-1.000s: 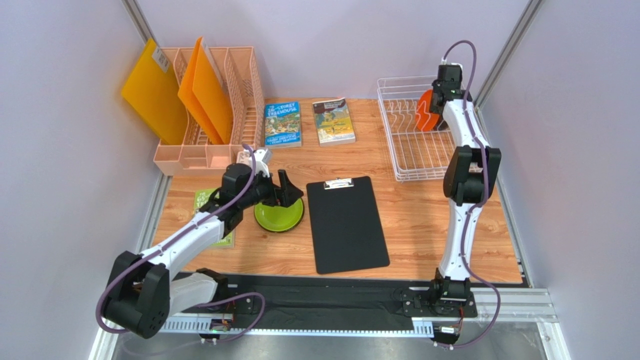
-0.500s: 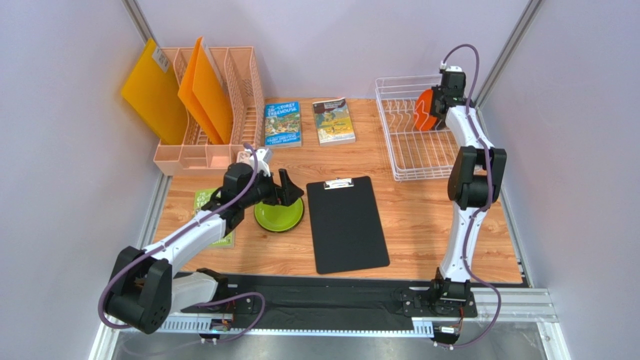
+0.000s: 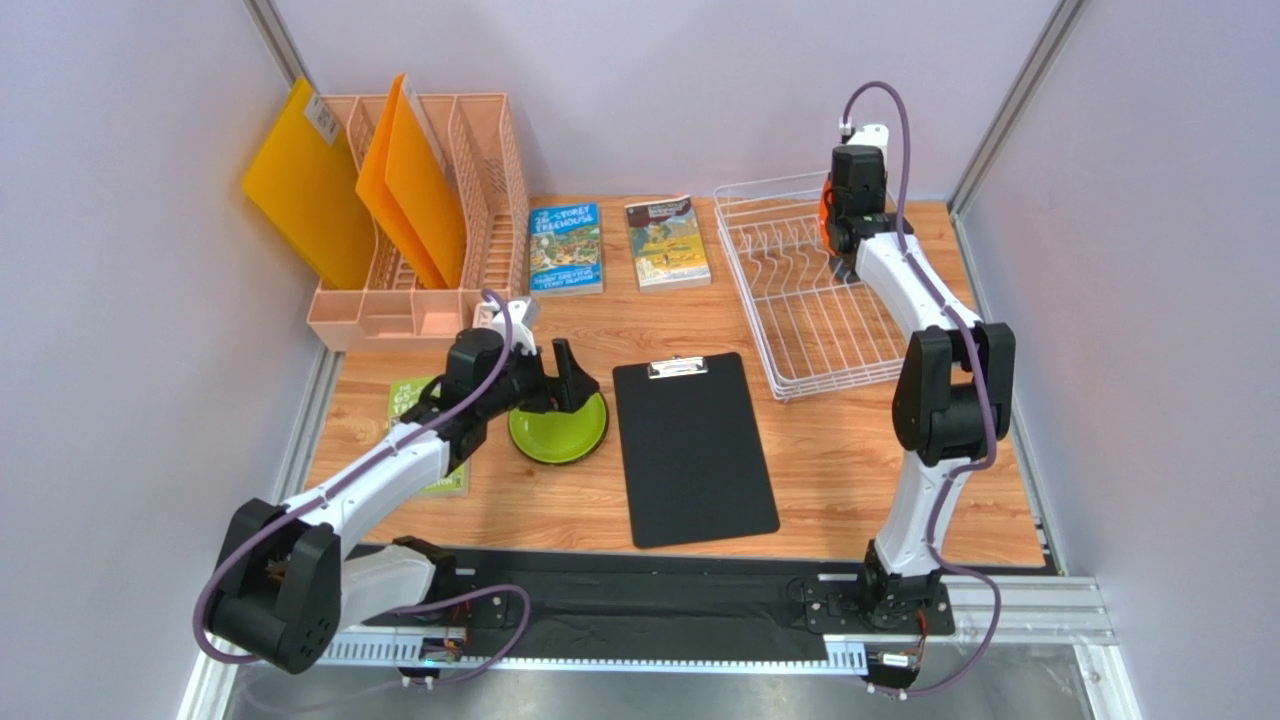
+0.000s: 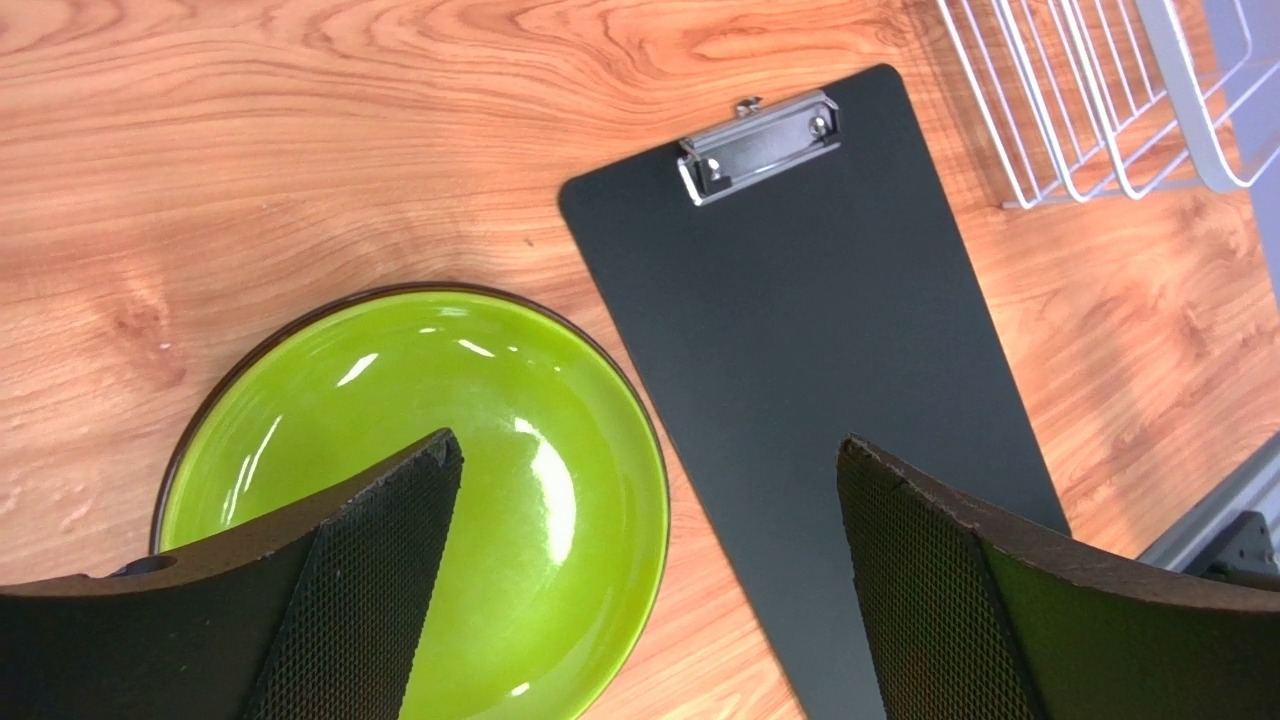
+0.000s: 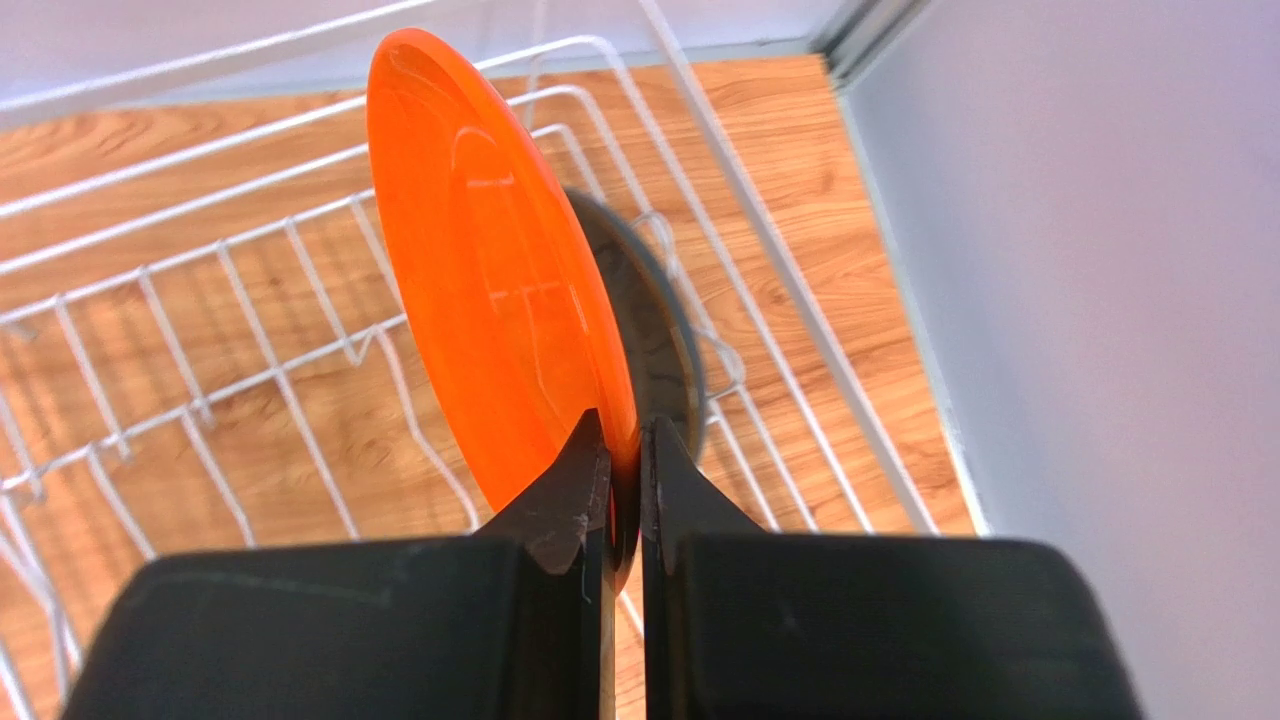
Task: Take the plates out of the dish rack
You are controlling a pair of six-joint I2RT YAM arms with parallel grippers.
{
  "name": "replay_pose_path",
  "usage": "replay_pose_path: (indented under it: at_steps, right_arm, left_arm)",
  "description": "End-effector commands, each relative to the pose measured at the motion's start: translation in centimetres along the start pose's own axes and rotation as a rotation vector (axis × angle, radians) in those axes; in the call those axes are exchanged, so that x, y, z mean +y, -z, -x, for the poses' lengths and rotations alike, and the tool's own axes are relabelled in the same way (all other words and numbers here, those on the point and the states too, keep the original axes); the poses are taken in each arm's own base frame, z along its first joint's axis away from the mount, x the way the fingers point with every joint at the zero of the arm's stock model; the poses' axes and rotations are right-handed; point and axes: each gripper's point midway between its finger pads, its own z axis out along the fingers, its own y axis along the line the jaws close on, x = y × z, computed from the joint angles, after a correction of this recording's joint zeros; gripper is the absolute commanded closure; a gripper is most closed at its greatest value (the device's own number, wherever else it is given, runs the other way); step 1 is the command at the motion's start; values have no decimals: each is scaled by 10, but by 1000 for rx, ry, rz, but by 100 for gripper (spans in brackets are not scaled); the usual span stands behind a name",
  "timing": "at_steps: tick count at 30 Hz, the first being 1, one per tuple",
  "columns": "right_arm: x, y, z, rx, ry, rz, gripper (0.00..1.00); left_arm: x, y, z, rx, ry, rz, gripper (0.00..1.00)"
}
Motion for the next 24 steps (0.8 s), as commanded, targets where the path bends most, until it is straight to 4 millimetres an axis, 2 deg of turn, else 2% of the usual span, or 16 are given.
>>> replay_pose_path:
  at_steps: [1,4,5,7,8,10,11,12,13,14,15,16,17,18,21,24]
  right_arm:
    - [-42,24,48,-133,-66,-186,100]
    - [-47,42,51,-160,-110,-168,100]
    - [-53,57,59,-182,-130,-162,100]
    - [-47,72,59,-175,-150,-92,100]
    - [-46,88,57,-150,-143,-48,100]
    - [-21,106,47,-116,-183,94,100]
    - [-18,124,45,-112,-194,137,100]
    - [-6,135,39,-99,-198,195,100]
    - [17,144,22,-51,-223,308,100]
    - [23,160,23,-58,-242,363,100]
    - [40,174,17,-47,-237,430,100]
    - [58,183,-1,-2,-239,506,100]
    - [64,197,0,-14,-239,549,100]
    - [80,210,-7,-1,-225,601,100]
    - [112,242,-31,59,-235,766,100]
    - [137,270,-50,104,-261,905,100]
  left_arm:
    - [-5,5,17,-43,5,11,1]
    - [-5,7,17,-48,10,10,1]
    - [-6,8,19,-56,10,9,1]
    - [-7,10,20,-61,10,9,1]
    - [-8,12,22,-72,9,5,1]
    - [-11,14,26,-86,10,-8,1]
    - [-17,16,29,-99,8,-31,1]
    - [-19,17,31,-109,9,-41,1]
    - [-22,19,31,-115,22,-57,1]
    - [-29,22,36,-135,21,-88,1]
    - [-33,23,38,-147,24,-107,1]
    - [-36,25,37,-150,38,-123,1]
    - [-42,28,42,-173,33,-153,1]
    - [-45,30,43,-182,36,-165,1]
    - [-49,35,48,-221,54,-189,2]
    - [-53,39,51,-252,76,-213,2]
